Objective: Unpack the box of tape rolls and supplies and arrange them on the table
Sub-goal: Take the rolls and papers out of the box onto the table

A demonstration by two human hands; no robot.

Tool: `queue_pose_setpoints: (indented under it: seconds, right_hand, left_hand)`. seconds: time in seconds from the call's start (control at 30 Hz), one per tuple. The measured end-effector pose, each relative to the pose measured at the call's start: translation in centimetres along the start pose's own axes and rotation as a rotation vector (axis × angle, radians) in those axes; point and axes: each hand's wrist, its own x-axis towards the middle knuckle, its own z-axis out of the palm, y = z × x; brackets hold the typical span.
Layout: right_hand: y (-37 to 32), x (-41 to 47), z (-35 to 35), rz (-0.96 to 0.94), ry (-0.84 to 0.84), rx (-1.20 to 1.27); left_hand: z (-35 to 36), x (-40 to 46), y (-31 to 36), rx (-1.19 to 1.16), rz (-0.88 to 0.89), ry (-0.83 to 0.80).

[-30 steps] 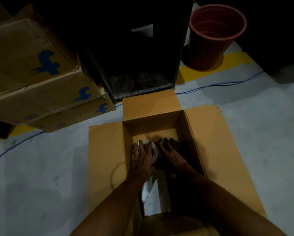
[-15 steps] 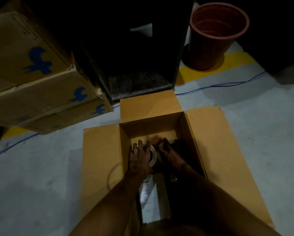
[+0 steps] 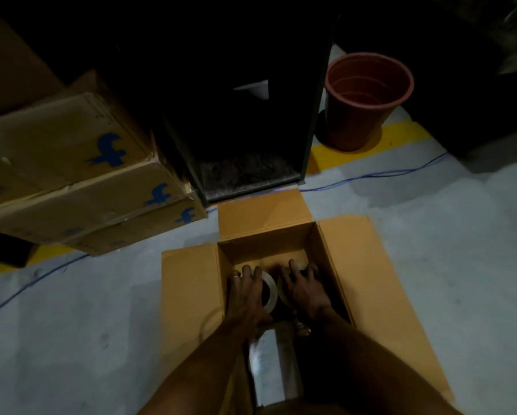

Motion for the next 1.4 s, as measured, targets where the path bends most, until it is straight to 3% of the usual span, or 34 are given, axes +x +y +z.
queue_pose_setpoints:
  seconds: [0.07, 0.23, 0.27, 0.7, 1.03, 1.2, 1.4]
  right_hand:
    - [-0.2, -0.9, -0.9, 0.005, 0.078, 0.016]
    - [-0.3, -5.7, -7.2, 0.001, 0.045, -0.006]
    - [0.1, -6.8, -8.2, -0.012, 0.124, -0.025]
    - [-3.2, -18.8, -23.9, -0.112, 0.429, 0.024]
    - [-9.5, -26.7, -37.7, -0.28, 0.695, 0.252]
    - [-12.0, -27.6, -46.3, -0.345, 0.837, 0.25]
    - [-12.4, -25.5, -55.2, -0.329, 0.906, 0.291]
  left_hand:
    - [-2.2, -1.3, 0.2, -0.005, 0.003, 0.022]
    - [-8.0, -5.1, 0.2, -0.14, 0.019, 0.082]
    - [-9.0, -6.0, 0.1, -0.174, 0.022, 0.105]
    - [-24.1, -18.1, -4.0, -0.354, -0.029, 0.364]
    - [-38.1, -28.5, -10.3, -0.334, -0.065, 0.64]
    - [-45.2, -30.6, -13.9, -0.314, -0.072, 0.791]
    - [-53.2, -28.0, -16.4, -0.338, -0.065, 0.859]
